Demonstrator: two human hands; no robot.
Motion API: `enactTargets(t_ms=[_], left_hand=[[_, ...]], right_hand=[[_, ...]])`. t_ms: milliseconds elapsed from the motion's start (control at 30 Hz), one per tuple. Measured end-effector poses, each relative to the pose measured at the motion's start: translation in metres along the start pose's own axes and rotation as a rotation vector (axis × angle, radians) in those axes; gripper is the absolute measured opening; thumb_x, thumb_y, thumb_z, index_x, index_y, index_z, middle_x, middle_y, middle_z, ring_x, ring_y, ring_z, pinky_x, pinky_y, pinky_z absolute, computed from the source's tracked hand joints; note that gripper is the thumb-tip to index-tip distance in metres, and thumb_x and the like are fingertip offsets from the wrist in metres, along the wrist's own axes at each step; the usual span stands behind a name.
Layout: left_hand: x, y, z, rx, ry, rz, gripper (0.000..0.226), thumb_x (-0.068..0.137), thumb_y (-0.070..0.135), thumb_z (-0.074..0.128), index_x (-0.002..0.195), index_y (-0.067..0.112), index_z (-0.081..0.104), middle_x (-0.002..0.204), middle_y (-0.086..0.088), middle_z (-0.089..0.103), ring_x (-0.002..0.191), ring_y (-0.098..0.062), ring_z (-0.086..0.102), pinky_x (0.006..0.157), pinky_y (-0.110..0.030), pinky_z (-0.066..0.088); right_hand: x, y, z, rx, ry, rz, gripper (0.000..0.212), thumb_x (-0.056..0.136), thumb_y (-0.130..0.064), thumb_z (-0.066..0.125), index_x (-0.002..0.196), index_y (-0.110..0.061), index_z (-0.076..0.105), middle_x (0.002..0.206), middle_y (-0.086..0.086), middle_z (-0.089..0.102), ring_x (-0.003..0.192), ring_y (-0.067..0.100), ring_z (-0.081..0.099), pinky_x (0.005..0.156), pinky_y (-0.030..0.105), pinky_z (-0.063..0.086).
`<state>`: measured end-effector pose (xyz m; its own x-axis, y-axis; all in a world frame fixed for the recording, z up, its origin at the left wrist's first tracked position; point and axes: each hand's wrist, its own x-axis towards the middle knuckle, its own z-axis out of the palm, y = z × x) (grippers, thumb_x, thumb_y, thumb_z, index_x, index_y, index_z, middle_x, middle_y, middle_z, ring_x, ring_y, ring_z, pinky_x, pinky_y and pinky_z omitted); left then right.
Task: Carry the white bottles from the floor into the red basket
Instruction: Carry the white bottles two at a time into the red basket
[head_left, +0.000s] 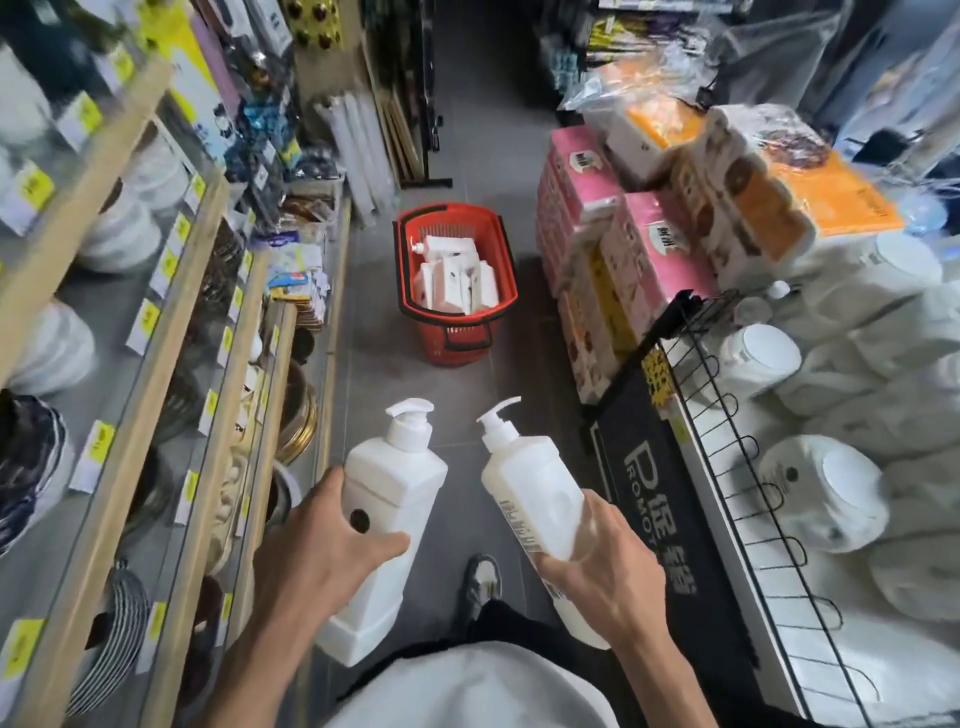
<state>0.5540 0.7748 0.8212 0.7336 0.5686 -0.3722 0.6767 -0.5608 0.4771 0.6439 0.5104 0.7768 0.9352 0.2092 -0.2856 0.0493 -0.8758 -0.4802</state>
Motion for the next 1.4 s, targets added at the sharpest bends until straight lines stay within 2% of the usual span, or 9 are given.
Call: enactTargets(t_ms=[133,367,600,733,1033,1167,1400], left_hand=[[0.04,0.017,-0.007,-0.034,0.019,-0.04,0.072,0.047,0.066,0.07,0.108,0.039,0.043,0.091,0.015,0.063,0.076,-0.015,0.062,0.073,-0.038,0.055],[0.092,0.052,-0.016,-0.019,0.047,-0.096,0.08,0.046,0.066,0.067,0.118,0.041,0.042,0.093,0.015,0.063,0.078,-0.018,0.063,0.074,-0.038,0.055],[0.14,0.071,-0.022,-0.111,0.068,-0.157,0.068,0.045,0.062,0.073,0.101,0.037,0.044,0.08,0.013,0.064,0.07,-0.017,0.064,0.068,-0.038,0.056],[0.166,0.079,-0.032,-0.08,0.066,-0.143,0.063,0.053,0.057,0.079,0.102,0.034,0.045,0.081,0.013,0.064,0.069,-0.014,0.063,0.066,-0.035,0.054],[0.244,0.083,-0.062,-0.067,0.038,-0.082,0.066,0.047,0.065,0.072,0.1,0.035,0.044,0.08,0.014,0.063,0.071,-0.012,0.062,0.067,-0.035,0.054],[0.282,0.08,-0.079,-0.102,0.027,-0.087,0.071,0.042,0.066,0.07,0.101,0.037,0.043,0.08,0.016,0.064,0.072,-0.013,0.063,0.072,-0.035,0.054],[0.342,0.076,-0.109,-0.015,-0.014,-0.02,0.063,0.05,0.062,0.074,0.096,0.034,0.04,0.082,0.018,0.06,0.073,-0.012,0.061,0.068,-0.03,0.049]], right_hand=[[0.05,-0.016,-0.006,-0.003,-0.029,-0.029,0.072,0.059,-0.064,0.067,0.121,-0.04,0.041,0.108,-0.018,0.055,0.092,0.012,0.062,0.075,0.037,0.057],[0.133,-0.033,-0.023,0.011,-0.059,-0.077,0.067,0.054,-0.07,0.06,0.11,-0.042,0.036,0.102,-0.017,0.053,0.091,0.013,0.063,0.073,0.04,0.058],[0.202,-0.047,-0.034,-0.005,-0.049,-0.09,0.064,0.06,-0.062,0.071,0.111,-0.04,0.04,0.102,-0.017,0.055,0.09,0.015,0.063,0.072,0.041,0.058],[0.227,-0.058,-0.034,0.01,-0.051,-0.068,0.069,0.06,-0.06,0.073,0.117,-0.04,0.039,0.103,-0.018,0.051,0.094,0.015,0.063,0.074,0.04,0.058],[0.269,-0.105,-0.023,-0.021,-0.072,-0.029,0.074,0.058,-0.065,0.068,0.121,-0.042,0.038,0.112,-0.018,0.055,0.097,0.012,0.063,0.075,0.037,0.058],[0.292,-0.137,-0.017,-0.012,-0.056,-0.015,0.074,0.055,-0.065,0.069,0.116,-0.045,0.034,0.107,-0.017,0.055,0.095,0.014,0.065,0.073,0.04,0.06],[0.328,-0.179,-0.013,0.054,0.013,0.057,0.072,0.057,-0.059,0.073,0.118,-0.045,0.038,0.105,-0.021,0.052,0.097,0.015,0.064,0.077,0.042,0.059]])
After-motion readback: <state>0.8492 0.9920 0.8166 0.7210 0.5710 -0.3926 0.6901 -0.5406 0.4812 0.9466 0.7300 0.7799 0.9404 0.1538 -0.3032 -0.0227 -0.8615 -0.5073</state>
